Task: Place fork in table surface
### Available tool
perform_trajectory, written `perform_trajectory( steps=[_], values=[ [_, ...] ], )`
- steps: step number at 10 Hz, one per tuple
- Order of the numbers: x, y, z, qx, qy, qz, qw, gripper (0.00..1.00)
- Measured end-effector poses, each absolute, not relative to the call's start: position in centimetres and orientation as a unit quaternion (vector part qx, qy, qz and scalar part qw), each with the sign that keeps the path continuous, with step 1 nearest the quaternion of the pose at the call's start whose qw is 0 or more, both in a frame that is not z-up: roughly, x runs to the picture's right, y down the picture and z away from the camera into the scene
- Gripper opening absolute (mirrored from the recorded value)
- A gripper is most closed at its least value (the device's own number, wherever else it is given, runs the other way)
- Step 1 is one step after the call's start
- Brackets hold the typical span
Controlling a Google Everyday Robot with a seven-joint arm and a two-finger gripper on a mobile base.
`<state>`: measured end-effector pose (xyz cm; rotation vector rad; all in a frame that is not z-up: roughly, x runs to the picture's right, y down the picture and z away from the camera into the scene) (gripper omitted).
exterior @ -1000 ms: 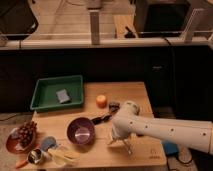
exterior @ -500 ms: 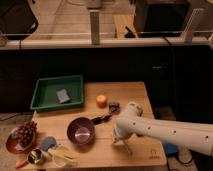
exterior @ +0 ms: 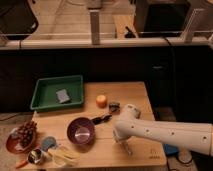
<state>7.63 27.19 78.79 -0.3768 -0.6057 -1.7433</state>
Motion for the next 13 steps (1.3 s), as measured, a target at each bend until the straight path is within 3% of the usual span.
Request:
perform_trajectory(
  steps=[4,6,13],
  values=[
    [6.9,26.9,77.9,-0.151,-0.253,-0.750,0.593,0.39],
    [6.7,26.7,77.5,-0.144,-0.252,-0.749,0.596,0.44],
    [9.4,24.7,79.0,-0.165,-0.208,-0.738,0.620,0.45]
  ],
)
